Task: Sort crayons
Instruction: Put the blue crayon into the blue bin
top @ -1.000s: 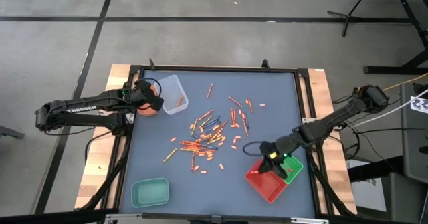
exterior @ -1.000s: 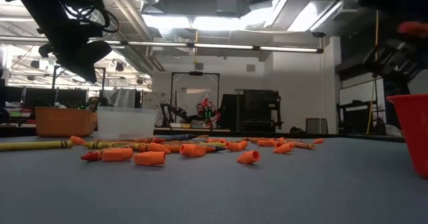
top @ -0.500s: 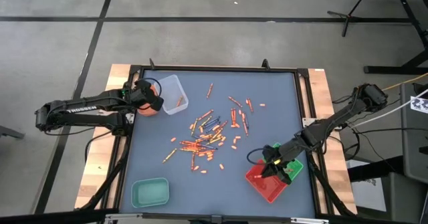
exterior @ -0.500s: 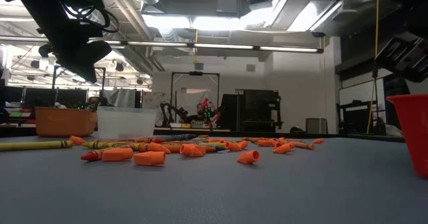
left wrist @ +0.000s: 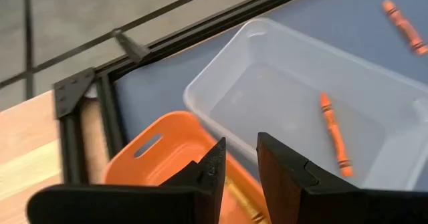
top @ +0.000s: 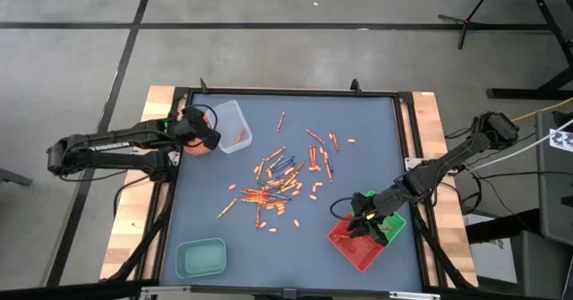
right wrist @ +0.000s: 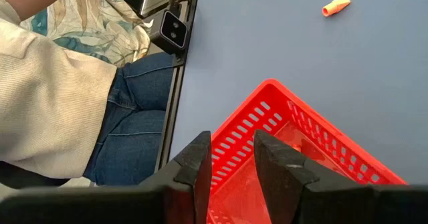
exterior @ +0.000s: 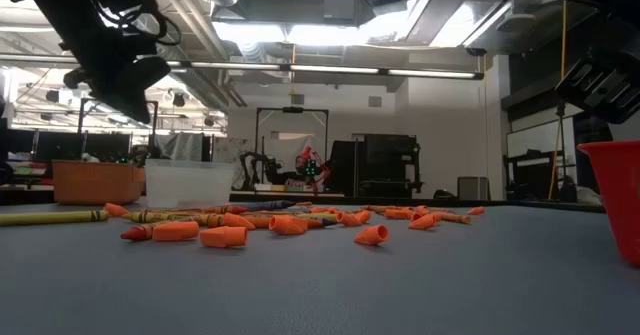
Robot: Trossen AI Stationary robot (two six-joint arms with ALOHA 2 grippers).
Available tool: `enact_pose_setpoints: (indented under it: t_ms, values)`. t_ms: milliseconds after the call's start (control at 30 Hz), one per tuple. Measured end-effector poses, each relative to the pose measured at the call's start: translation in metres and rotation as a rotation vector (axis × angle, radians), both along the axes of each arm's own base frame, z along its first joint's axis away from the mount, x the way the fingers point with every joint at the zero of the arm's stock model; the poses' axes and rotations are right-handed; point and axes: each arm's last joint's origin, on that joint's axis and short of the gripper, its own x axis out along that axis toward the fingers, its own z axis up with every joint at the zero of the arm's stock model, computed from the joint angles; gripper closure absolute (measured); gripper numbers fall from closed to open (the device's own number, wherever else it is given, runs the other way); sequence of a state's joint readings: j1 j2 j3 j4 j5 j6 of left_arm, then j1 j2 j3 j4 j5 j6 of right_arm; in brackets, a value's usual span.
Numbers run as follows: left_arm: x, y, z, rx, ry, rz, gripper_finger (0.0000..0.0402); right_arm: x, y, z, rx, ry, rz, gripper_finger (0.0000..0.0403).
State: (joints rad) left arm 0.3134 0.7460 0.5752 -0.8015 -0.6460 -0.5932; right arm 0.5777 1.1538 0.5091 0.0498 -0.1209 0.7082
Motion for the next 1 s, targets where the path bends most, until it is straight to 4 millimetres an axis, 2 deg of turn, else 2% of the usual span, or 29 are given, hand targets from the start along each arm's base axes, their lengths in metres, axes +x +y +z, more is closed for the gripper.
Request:
enact_pose_setpoints:
  t_ms: [333,600,1000]
  values:
    - [0.027,0.001,0.02,0.008,-0.28,-0.29,0.0331,0.0,-0.001,0.0,-0.006,-0.005,-0.004,0.0292]
    - [0.056,-0.012,0.037,0.035,-0.501,-0.58,0.0331,0.001,0.0,0.0,-0.006,-0.007,-0.003,0.0292]
    - [0.12,-0.048,0.014,0.043,-0.527,-1.002,0.033,0.002,-0.003,0.0,-0.058,-0.04,-0.092,0.0292]
